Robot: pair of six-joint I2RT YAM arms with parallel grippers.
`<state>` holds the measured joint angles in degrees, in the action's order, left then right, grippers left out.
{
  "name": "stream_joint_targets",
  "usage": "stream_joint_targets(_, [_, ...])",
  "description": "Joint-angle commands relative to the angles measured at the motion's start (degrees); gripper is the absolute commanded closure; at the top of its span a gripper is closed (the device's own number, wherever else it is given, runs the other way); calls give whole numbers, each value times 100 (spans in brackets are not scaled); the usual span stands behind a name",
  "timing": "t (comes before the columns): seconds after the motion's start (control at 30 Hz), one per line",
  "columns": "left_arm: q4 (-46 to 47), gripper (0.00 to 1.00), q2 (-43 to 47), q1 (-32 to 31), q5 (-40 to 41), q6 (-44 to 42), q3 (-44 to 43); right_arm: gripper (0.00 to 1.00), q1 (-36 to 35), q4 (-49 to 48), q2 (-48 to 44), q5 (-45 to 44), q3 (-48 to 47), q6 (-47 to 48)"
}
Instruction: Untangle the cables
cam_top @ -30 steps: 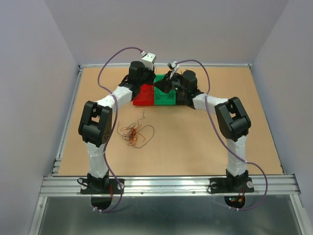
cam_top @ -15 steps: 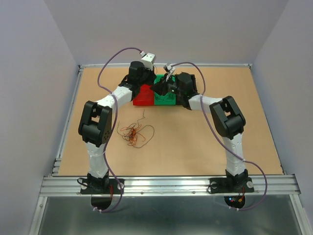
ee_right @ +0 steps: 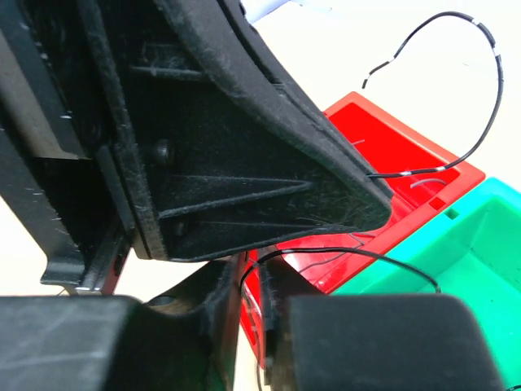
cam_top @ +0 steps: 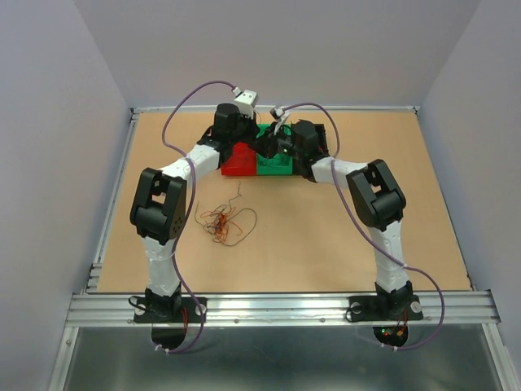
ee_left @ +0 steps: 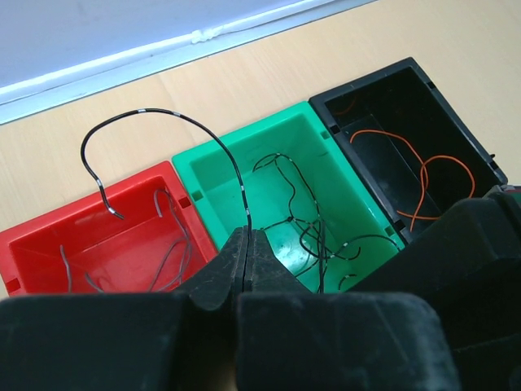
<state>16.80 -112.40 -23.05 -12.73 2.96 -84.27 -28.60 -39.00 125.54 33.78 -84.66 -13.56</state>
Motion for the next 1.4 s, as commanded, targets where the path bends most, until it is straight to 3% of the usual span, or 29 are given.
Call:
stream_joint_targets(0.0, [166, 100, 385, 46, -133, 134, 183, 78, -67, -283, 120, -29, -393, -15])
stream_joint_targets(0.17, [175, 100, 456, 55, -265, 301, 253, 72, -58, -353, 138, -38, -393, -85])
stream_joint_targets(0.33, [253, 100, 579, 55, -327, 381, 358, 92, -67, -424, 120, -56, -340, -94])
stream_joint_targets(0.4, [368, 92, 693, 55, -283, 354, 481, 99, -67, -476, 68, -38, -270, -94])
stream_joint_targets(0.57, [439, 71, 834, 107, -212, 275, 622, 100, -67, -599, -99, 137, -33, -94])
stream_joint_targets(0.7, [325, 38, 869, 230, -387, 179, 535, 99, -58, -626, -240, 331, 143, -120])
stream_joint_targets(0.73, [211, 24, 869, 300, -431, 126, 491, 99, -58, -626, -266, 366, 213, -120])
stream_joint_targets(0.8, [114, 12, 913, 406, -703, 99, 403, 100, -49, -626, -363, 498, 275, -138])
stream_joint_targets(0.9, [87, 4, 1044, 617, -1151, 126, 429, 99, -40, -626, -494, 612, 406, -173])
stream_joint_targets(1.07, [122, 1, 1351, 740, -1513, -23, 569, 99, 12, -626, -697, 665, 661, -217])
stream_joint_targets(1.37, [403, 1, 2037, 784, -1320, -252, 1061, 99, 241, -626, -1013, 621, 951, -463])
